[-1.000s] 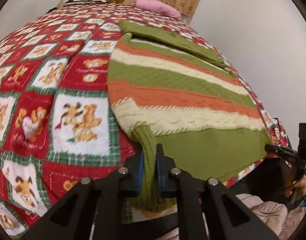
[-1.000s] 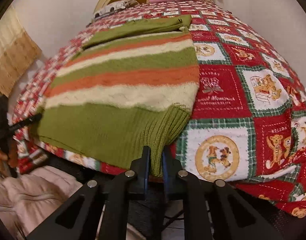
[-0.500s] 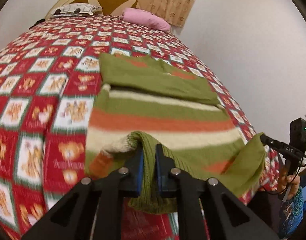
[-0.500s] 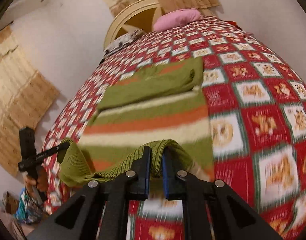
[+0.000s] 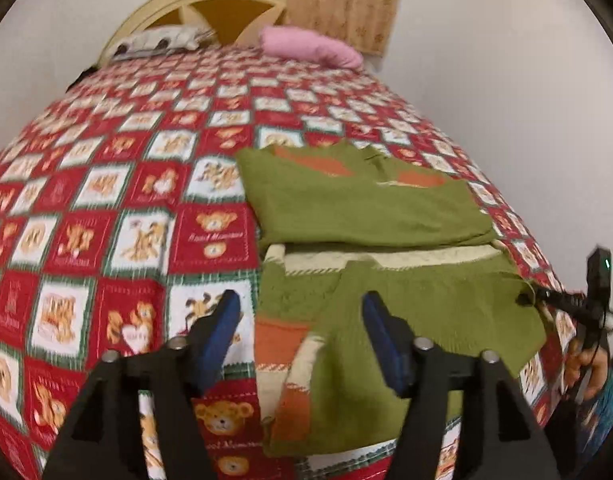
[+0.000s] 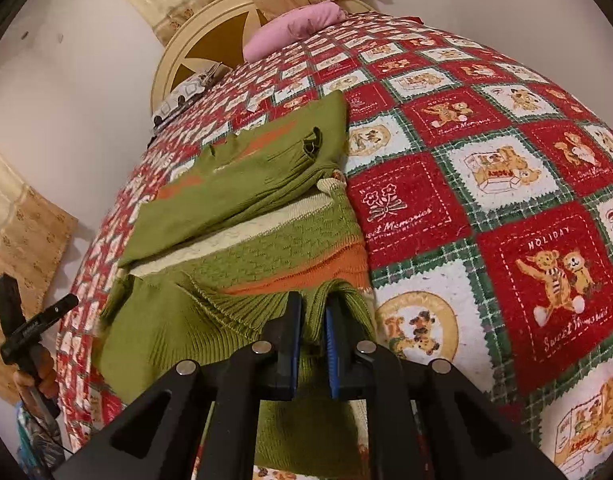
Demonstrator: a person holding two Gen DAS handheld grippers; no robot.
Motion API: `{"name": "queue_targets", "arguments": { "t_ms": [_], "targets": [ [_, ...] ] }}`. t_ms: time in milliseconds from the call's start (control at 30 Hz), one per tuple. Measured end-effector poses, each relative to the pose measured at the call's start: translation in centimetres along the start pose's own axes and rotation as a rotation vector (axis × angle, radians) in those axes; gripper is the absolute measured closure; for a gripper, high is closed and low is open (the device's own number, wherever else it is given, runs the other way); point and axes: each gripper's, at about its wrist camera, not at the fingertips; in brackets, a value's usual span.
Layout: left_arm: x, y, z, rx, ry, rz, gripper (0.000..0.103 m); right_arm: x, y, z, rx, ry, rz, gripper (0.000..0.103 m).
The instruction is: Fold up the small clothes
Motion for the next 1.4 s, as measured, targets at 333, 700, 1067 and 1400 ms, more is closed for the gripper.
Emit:
{"name": "queue_targets", "arguments": {
  "t_ms": [333,700,1067,1400],
  "targets": [
    [-6.3,-0.6,-2.7,-0.125,-0.035,0.085,0.03,4.4,0.7,0.2,-0.046,0.06,-0.197,0.047],
    [-8.2,-0.9,-1.9,-0.053,-0.073,0.113,0.078,6.0,-0.1,1.1,0.125,-0.168,-0.151,0.047],
    [-8.9,-1.1,-3.1,-0.075,-0.042,0.095,0.048,-2.0,0.2,5.2,0.43,-0.289,0.002,0.047],
    [-8.1,-0.8,-2.2,-0.021,-0.054,0.081,0.096,-0.8,-0.1,6.8,0.48,-0.307,-0.021,0.094]
  ]
}}
Point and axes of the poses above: each gripper's, at about its wrist camera, not at the fingertips, and x roughly against the way its jaws point, z to its left, y to its top, and after that the axes turned 8 degrees about x, right-handed
